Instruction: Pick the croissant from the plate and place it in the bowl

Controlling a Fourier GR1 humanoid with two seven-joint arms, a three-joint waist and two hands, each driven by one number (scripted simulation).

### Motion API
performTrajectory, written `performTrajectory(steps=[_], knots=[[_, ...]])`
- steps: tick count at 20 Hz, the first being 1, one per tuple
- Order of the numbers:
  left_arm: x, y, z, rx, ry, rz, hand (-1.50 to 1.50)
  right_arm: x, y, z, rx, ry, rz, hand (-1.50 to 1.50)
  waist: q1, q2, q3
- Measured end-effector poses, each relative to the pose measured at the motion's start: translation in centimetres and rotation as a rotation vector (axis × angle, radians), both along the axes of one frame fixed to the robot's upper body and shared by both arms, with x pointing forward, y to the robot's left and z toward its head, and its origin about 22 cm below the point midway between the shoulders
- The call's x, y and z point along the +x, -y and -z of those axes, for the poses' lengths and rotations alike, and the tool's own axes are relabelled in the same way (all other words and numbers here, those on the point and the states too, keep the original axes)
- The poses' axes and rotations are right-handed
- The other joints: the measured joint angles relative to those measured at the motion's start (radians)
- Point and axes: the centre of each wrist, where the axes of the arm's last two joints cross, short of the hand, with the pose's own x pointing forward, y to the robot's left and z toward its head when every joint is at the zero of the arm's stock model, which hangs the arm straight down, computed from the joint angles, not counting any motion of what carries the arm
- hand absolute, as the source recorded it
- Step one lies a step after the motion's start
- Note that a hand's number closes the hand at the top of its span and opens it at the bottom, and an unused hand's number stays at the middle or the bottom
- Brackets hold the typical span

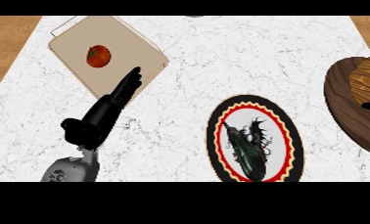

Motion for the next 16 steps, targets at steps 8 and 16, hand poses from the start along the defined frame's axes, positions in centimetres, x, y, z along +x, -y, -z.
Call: performTrajectory(steps=[8,16], knots=[[0.2,-0.2,0.3,0.008,0.003,-0.012,0.0,1.1,2.7,-1.2,0.152,0.185,0.029,-1.5,-0.006,-0.002,0.0],[-0.2,0.3,0.5,0.007,0.004,-0.012,0.0,-1.6,7.9,-2.7,0.376,0.358,0.211,-1.5,-0.009,-0.001,0.0]])
